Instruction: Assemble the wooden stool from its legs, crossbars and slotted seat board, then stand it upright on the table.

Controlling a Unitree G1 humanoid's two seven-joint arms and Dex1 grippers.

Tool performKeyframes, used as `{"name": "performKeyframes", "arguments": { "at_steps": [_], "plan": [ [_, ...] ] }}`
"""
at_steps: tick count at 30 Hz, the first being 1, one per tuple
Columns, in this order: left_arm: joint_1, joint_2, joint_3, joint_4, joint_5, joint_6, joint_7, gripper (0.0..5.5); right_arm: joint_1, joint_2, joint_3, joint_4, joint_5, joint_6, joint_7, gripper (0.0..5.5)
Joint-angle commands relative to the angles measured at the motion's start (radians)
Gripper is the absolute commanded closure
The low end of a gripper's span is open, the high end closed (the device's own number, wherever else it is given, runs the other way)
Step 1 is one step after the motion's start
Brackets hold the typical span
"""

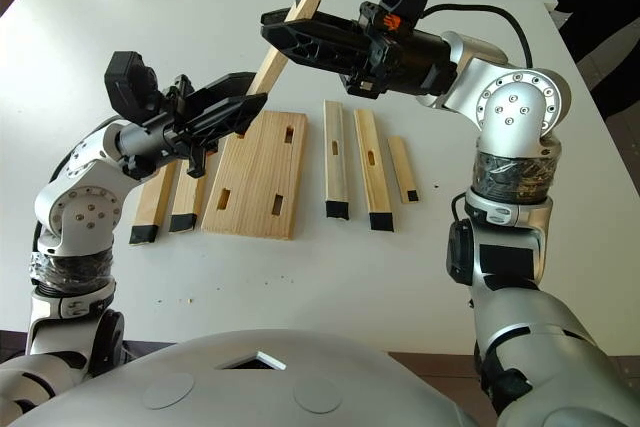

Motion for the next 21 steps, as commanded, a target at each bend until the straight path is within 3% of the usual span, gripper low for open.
{"name": "performKeyframes", "arguments": {
  "at_steps": [1, 8, 15, 21],
  "plan": [
    [-0.003, 0.023, 0.008, 0.038, 0.036, 0.038, 0.056, 3.84, 0.034, -0.008, 0.006, -0.055, 0.010, -0.040, 0.041, 4.09],
    [0.006, 0.020, 0.021, 0.038, 0.040, 0.058, 0.082, 2.82, 0.065, -0.035, 0.025, -0.056, -0.066, -0.143, 0.070, 4.16],
    [0.084, 0.100, -0.005, 0.026, 0.124, 0.045, 0.033, 2.82, 0.059, -0.066, 0.054, 0.032, -0.215, -0.312, 0.115, 4.18],
    [0.160, 0.113, -0.041, 0.037, 0.201, 0.005, 0.013, 2.82, 0.027, -0.157, 0.146, 0.226, -0.431, -0.538, 0.284, 4.19]
  ]
}}
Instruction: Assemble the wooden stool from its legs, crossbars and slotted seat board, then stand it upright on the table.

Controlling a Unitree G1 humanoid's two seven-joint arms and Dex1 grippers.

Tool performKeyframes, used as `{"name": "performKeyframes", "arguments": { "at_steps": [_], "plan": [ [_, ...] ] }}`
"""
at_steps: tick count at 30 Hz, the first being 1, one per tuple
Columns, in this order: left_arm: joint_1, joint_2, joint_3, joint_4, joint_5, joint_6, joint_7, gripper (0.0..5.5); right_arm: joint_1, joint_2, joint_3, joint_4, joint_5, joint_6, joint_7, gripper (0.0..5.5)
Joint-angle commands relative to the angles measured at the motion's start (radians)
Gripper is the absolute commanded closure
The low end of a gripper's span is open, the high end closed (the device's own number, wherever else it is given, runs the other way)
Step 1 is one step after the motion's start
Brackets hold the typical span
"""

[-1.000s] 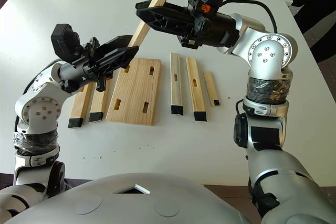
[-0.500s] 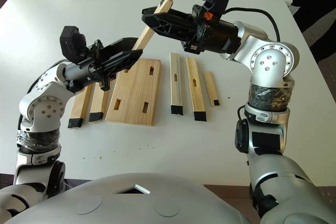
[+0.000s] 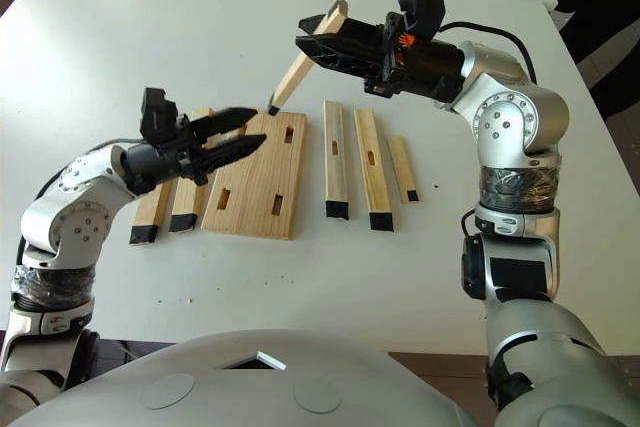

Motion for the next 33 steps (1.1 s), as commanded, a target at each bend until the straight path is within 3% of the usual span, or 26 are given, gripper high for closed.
{"name": "performKeyframes", "arguments": {
  "at_steps": [1, 8, 16, 26, 33],
  "plan": [
    [0.010, -0.017, -0.011, 0.023, 0.059, -0.042, 0.024, 2.82, -0.031, -0.079, 0.078, 0.131, -0.154, -0.169, 0.143, 4.19],
    [-0.002, -0.179, -0.057, 0.083, 0.216, -0.157, 0.233, 2.82, -0.029, -0.151, 0.199, 0.358, -0.413, -0.549, 0.323, 4.19],
    [-0.028, -0.429, -0.081, 0.079, 0.321, -0.230, 0.543, 2.82, -0.124, -0.164, 0.194, 0.587, -0.505, -0.757, 0.395, 4.19],
    [-0.140, -0.604, -0.065, 0.222, 0.445, -0.332, 0.789, 2.82, -0.127, -0.164, 0.207, 0.715, -0.561, -0.847, 0.411, 4.19],
    [-0.127, -0.599, -0.066, 0.207, 0.422, -0.339, 0.818, 2.82, -0.100, -0.151, 0.217, 0.662, -0.523, -0.811, 0.417, 4.19]
  ]
}}
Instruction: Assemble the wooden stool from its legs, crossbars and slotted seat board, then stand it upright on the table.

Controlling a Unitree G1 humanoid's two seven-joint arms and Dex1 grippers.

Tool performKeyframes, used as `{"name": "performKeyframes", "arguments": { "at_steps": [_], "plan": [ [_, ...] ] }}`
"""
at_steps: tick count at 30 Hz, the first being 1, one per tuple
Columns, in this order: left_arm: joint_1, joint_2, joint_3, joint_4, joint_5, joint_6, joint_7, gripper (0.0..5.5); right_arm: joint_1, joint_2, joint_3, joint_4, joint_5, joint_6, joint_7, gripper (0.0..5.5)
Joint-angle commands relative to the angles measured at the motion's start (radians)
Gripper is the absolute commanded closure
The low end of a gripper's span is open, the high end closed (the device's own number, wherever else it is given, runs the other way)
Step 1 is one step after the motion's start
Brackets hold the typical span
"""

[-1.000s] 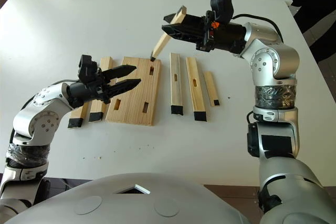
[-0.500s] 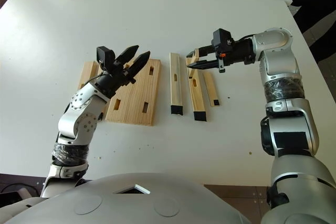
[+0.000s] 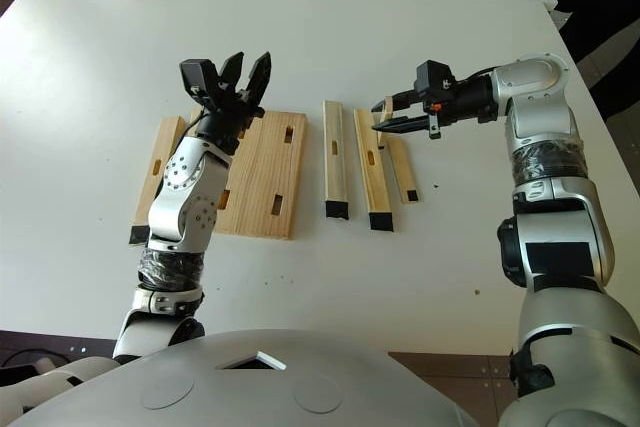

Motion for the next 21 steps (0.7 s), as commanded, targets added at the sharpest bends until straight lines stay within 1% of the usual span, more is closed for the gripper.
{"name": "performKeyframes", "arguments": {
  "at_steps": [1, 8, 16, 21],
  "plan": [
    [-0.003, -0.038, 0.007, -0.006, -0.015, 0.000, 0.009, 2.82, 0.032, 0.002, 0.025, -0.072, 0.040, 0.034, 0.010, 4.19],
    [-0.006, -0.021, 0.027, 0.000, -0.030, -0.006, 0.001, 2.82, 0.081, -0.040, 0.065, -0.145, 0.077, 0.075, 0.011, 4.19],
    [0.005, -0.029, 0.019, -0.005, -0.026, -0.009, 0.005, 2.82, 0.098, -0.039, 0.066, -0.174, 0.093, 0.103, 0.011, 4.19],
    [0.004, -0.024, 0.021, -0.003, -0.025, -0.008, 0.005, 2.82, 0.122, -0.022, 0.049, -0.129, 0.064, 0.102, -0.005, 4.19]
  ]
}}
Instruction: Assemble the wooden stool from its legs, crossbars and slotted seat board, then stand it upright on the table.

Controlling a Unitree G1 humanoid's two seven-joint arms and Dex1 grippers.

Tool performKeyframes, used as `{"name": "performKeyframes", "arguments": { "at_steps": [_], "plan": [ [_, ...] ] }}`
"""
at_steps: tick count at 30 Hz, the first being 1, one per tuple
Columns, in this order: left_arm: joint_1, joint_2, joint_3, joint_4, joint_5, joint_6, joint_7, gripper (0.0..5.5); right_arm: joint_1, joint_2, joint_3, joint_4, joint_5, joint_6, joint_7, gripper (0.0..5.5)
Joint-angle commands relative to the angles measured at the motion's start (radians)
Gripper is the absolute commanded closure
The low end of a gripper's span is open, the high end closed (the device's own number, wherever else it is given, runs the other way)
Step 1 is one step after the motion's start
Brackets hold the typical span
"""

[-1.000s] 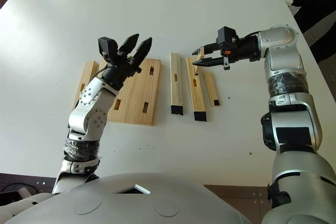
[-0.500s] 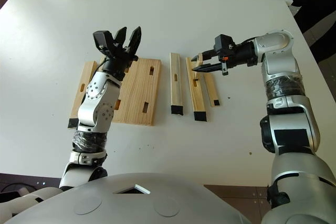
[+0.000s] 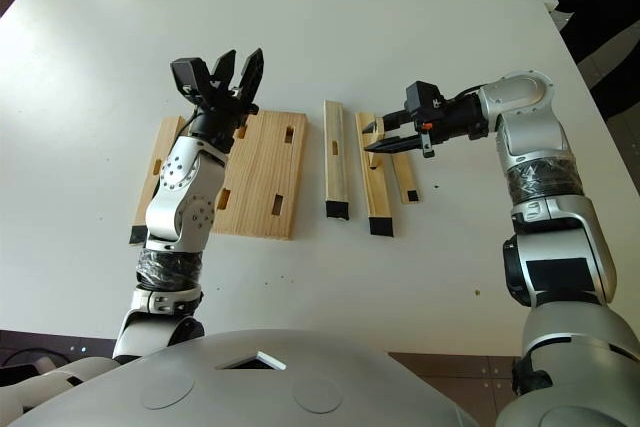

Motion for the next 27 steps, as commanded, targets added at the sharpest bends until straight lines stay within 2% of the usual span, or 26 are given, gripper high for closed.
{"name": "performKeyframes", "arguments": {
  "at_steps": [1, 14, 22, 23, 27],
  "plan": [
    [0.005, -0.023, 0.001, -0.003, -0.002, 0.003, 0.002, 2.82, 0.026, 0.008, -0.017, 0.045, -0.029, -0.001, -0.018, 4.19],
    [0.010, -0.012, -0.006, -0.023, -0.001, 0.023, -0.005, 2.82, 0.091, 0.036, 0.028, 0.076, -0.102, -0.037, -0.065, 4.19],
    [0.017, -0.004, -0.004, -0.018, -0.002, 0.029, -0.017, 2.82, 0.097, 0.041, 0.001, 0.060, -0.074, -0.046, -0.088, 4.19],
    [0.015, -0.003, -0.003, -0.013, -0.001, 0.028, -0.019, 2.82, 0.098, 0.040, -0.008, 0.047, -0.062, -0.039, -0.088, 3.83],
    [0.029, -0.004, 0.012, 0.003, 0.009, 0.011, -0.016, 2.82, 0.050, 0.058, -0.041, 0.058, -0.046, -0.019, -0.094, 3.23]
  ]
}}
